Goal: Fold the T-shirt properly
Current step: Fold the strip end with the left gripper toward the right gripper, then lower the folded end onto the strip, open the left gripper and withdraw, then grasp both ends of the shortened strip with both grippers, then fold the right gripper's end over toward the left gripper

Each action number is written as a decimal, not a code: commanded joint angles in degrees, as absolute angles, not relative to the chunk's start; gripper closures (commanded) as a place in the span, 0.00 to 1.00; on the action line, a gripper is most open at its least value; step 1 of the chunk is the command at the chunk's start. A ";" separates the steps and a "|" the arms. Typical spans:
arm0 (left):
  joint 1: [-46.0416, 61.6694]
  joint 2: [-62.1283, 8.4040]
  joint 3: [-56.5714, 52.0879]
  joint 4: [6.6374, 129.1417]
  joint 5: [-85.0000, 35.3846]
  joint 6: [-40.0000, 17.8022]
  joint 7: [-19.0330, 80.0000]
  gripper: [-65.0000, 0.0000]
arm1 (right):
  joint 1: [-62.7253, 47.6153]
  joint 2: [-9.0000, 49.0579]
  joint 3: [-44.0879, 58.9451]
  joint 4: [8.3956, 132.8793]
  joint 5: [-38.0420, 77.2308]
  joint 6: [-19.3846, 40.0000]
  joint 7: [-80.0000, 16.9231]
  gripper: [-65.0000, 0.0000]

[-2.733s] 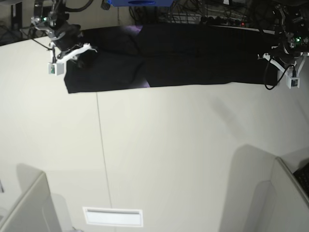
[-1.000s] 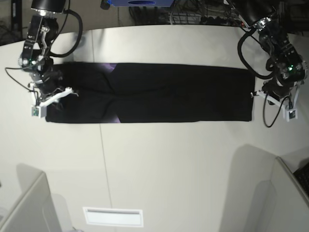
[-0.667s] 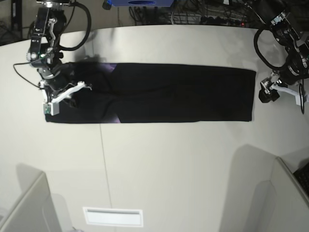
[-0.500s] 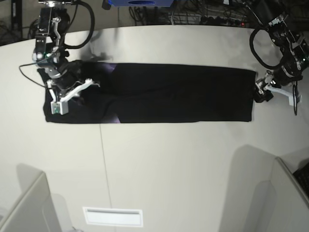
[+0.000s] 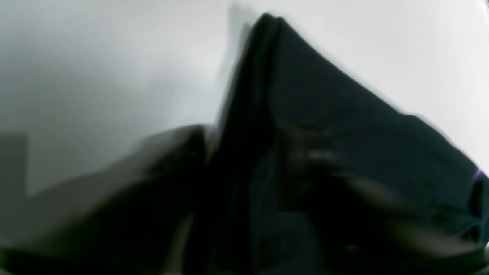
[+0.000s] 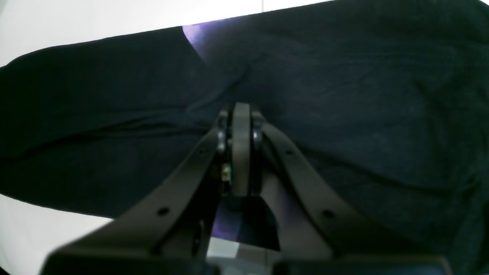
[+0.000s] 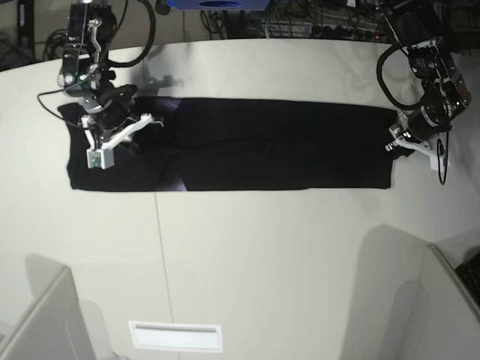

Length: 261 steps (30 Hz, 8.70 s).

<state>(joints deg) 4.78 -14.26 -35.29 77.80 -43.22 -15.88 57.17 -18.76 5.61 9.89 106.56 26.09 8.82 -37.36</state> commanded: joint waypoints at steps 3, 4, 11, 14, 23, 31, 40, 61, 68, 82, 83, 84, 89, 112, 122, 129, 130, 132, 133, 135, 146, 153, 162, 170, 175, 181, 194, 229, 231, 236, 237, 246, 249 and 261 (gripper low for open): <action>4.88 -16.04 -35.21 78.20 -41.89 -15.34 59.21 1.00 | -18.68 5.85 10.15 107.82 26.59 8.92 -36.00 1.00; 4.88 -16.57 -35.21 78.55 -41.89 -15.34 59.21 1.00 | -18.68 5.85 10.15 107.82 26.59 8.92 -36.00 1.00; 7.52 -19.12 -35.38 86.73 -41.89 -15.34 58.42 1.00 | -18.77 5.85 10.15 107.82 26.59 8.75 -36.00 1.00; 9.98 -18.95 -35.12 93.85 -41.80 -15.34 58.51 1.00 | -18.77 5.85 10.15 107.82 26.59 8.75 -36.00 1.00; 13.76 -16.75 -29.67 105.45 -41.80 -15.25 58.68 1.00 | -18.51 1.01 17.01 107.82 26.59 9.01 -36.00 1.00; 10.15 -12.62 -15.60 106.07 -41.80 -7.08 58.51 1.00 | -18.68 1.19 17.71 107.82 26.59 9.01 -36.00 1.00; 5.41 -8.75 0.13 106.07 -41.80 0.84 58.51 1.00 | -18.77 1.01 20.26 107.82 26.59 9.01 -36.00 1.00; 4.00 -5.67 9.36 105.45 -41.80 1.01 58.42 1.00 | -18.68 1.01 23.34 107.74 26.59 9.01 -36.09 1.00; 2.77 -4.09 9.36 102.02 -41.80 1.01 58.42 1.00 | -18.68 1.01 23.34 107.74 26.59 9.01 -36.09 1.00; 1.27 -3.38 9.45 101.49 -41.80 1.01 58.42 1.00 | -18.77 0.92 23.34 107.74 26.59 9.01 -36.09 1.00; 1.01 -3.12 9.45 101.41 -41.80 1.01 58.42 1.00 | -18.77 0.92 23.34 107.74 26.59 9.01 -36.09 1.00; 0.57 -2.95 9.45 101.41 -41.80 1.01 58.51 1.00 | -18.77 0.92 23.34 107.74 26.59 9.01 -36.09 1.00; 0.31 -2.95 9.54 101.41 -41.80 1.01 58.51 1.00 | -18.77 0.92 23.43 107.74 26.59 9.01 -36.09 1.00; 0.40 -2.95 11.12 98.33 -41.89 1.01 58.86 1.00 | -18.51 0.92 23.43 107.65 26.59 9.01 -36.09 1.00; 0.22 -2.95 12.26 98.15 -41.89 1.01 58.59 1.00 | -18.59 0.92 23.43 107.56 26.59 9.01 -36.09 1.00; 0.13 -2.95 12.18 98.15 -41.89 1.01 58.59 1.00 | -18.59 0.92 23.43 107.56 26.59 9.01 -36.09 1.00; 0.13 -2.95 12.18 98.15 -41.89 1.01 58.59 1.00 | -18.59 0.92 23.43 107.56 26.59 9.01 -36.09 1.00; 0.13 -2.95 12.18 98.15 -41.89 1.01 58.59 1.00 | -18.59 0.92 23.43 107.56 26.59 9.01 -36.09 1.00; 0.13 -2.95 12.18 98.15 -41.89 1.01 58.59 1.00 | -18.59 0.92 23.43 107.56 26.59 9.01 -36.09 1.00; 0.13 -2.95 12.18 98.15 -41.89 1.01 58.59 1.00 | -18.68 0.92 23.43 107.56 26.59 9.01 -36.09 1.00; -0.04 -2.77 12.00 101.32 -42.33 1.01 58.51 0.28 | -18.42 0.92 23.16 107.56 26.59 9.01 -36.35 1.00; 6.90 -4.35 -5.76 110.46 -42.33 0.84 58.77 0.51 | -17.45 2.15 23.34 107.47 30.11 9.71 -37.32 0.66; 16.92 -14.64 -31.08 108.62 -42.33 -7.52 58.68 1.00 | -7.25 9.01 30.02 97.80 43.91 14.55 -51.30 0.11; 21.76 -14.81 -42.51 108.26 -41.89 -12.18 58.68 1.00 | -1.27 12.88 33.45 81.71 40.66 14.90 -52.53 0.11; 22.64 -14.81 -41.19 106.59 -41.89 -12.26 58.59 1.00 | -1.54 12.62 33.45 79.34 40.75 15.87 -52.62 0.11; 20.00 -15.16 -37.76 100.26 -41.80 -12.26 58.24 1.00 | -2.07 10.51 33.54 79.96 40.75 21.32 -57.98 0.11; 17.19 -11.65 -22.55 95.60 -28.26 -12.09 46.81 1.00 | -3.74 9.10 31.43 79.43 40.75 23.16 -57.89 0.28; 7.43 -6.55 -1.80 83.38 -28.26 -11.38 46.73 1.00 | -10.15 4.79 22.02 103.43 40.40 18.51 -54.02 1.00; 7.43 -6.46 -1.80 83.38 -28.26 -9.54 46.73 1.00 | -10.33 3.38 21.93 107.03 40.40 18.51 -55.96 1.00; 7.34 -6.99 -2.42 83.47 -28.26 -8.40 46.64 1.00 | -9.98 -0.13 21.93 112.40 40.48 18.51 -60.97 1.00; 7.34 -6.99 -2.51 83.47 -28.26 -8.40 46.64 1.00 | -9.98 -0.84 21.93 112.66 40.66 18.51 -61.41 1.00; 7.43 -7.16 -2.51 88.31 -28.26 -8.31 46.73 1.00 | -10.24 -6.20 10.51 112.84 40.57 14.55 -61.23 1.00; 7.43 -8.66 -2.51 88.40 -28.26 -8.31 46.73 1.00 | -9.98 -6.46 5.93 112.84 40.75 12.00 -59.56 1.00; 7.96 -11.03 -2.59 88.40 -28.26 -8.31 46.73 1.00 | -10.15 -6.02 -10.42 111.08 40.75 1.71 -49.63 1.00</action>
